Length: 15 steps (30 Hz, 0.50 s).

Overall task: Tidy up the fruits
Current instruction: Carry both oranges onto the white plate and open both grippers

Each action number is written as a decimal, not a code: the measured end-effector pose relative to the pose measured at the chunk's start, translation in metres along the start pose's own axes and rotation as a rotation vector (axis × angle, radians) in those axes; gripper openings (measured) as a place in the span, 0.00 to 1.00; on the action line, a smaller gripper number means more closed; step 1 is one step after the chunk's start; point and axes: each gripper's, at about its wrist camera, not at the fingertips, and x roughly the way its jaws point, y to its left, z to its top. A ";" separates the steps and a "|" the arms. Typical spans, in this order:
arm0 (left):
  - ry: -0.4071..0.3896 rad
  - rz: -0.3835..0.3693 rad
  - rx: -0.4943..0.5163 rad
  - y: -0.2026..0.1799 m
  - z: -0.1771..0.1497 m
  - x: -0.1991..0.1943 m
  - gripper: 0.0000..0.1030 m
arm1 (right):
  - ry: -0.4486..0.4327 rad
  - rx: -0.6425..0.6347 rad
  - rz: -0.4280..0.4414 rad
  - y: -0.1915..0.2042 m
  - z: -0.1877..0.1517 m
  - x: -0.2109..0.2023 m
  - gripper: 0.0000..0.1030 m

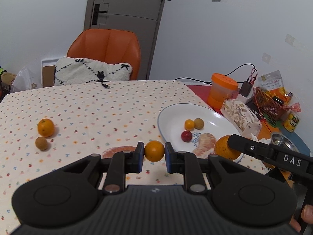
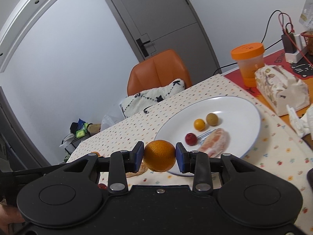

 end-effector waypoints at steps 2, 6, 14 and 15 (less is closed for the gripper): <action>0.003 -0.003 0.005 -0.004 0.000 0.002 0.20 | -0.007 0.004 -0.005 -0.004 0.001 -0.003 0.33; 0.003 -0.009 0.015 -0.012 0.001 0.006 0.20 | -0.014 0.016 -0.008 -0.013 0.003 -0.007 0.33; 0.013 -0.027 0.033 -0.025 0.005 0.022 0.20 | -0.023 0.045 -0.020 -0.031 0.005 -0.009 0.33; 0.016 -0.030 0.035 -0.026 0.006 0.025 0.20 | -0.023 0.049 -0.023 -0.033 0.005 -0.009 0.33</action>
